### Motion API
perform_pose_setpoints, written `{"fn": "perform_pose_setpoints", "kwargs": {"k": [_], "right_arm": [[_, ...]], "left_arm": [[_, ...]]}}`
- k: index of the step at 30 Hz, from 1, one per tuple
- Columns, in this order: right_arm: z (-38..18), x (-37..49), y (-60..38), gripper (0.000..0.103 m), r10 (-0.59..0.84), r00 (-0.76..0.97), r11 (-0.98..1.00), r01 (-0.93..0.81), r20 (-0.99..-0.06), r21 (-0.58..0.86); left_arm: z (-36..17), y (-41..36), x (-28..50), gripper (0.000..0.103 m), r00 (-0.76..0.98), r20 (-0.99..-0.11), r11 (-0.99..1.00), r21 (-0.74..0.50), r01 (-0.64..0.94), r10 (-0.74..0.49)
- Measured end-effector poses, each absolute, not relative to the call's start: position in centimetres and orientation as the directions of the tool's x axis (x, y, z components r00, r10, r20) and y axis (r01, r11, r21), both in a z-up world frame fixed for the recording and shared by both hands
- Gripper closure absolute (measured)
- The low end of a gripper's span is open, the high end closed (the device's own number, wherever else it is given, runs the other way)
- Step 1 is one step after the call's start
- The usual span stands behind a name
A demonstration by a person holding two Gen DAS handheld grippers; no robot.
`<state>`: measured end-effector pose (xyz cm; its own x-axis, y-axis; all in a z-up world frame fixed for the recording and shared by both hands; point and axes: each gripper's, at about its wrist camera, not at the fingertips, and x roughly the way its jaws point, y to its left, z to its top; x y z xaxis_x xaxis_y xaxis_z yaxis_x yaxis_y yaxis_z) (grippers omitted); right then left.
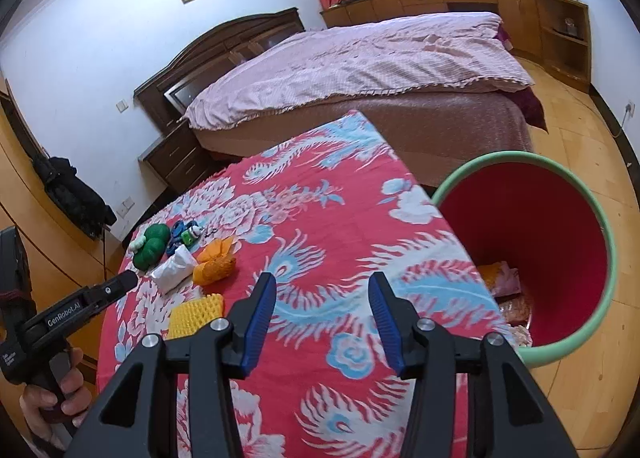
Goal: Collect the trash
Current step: 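Reach the left tool toward the clear plastic bag on the table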
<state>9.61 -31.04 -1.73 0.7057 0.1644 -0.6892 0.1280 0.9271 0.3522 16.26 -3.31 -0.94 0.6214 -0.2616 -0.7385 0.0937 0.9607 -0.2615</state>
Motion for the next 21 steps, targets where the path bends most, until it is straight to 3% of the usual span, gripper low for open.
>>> {"fn": "perform_pose_setpoints", "kwargs": {"k": [7,21], "right_arm": [[-2.2,11.6,-29.7,0.050,0.165,0.690,0.931,0.126,-0.705,0.341],[-4.0,14.6,-28.4,0.049,0.179,0.653,0.933,0.125,-0.736,0.338]], "left_arm": [[-1.7,-1.1,18.7,0.050,0.630,-0.743,0.968,-0.245,0.060,-0.227],[-5.0,-1.7,23.0,0.048,0.573,-0.784,0.969,-0.229,0.094,-0.241]]}}
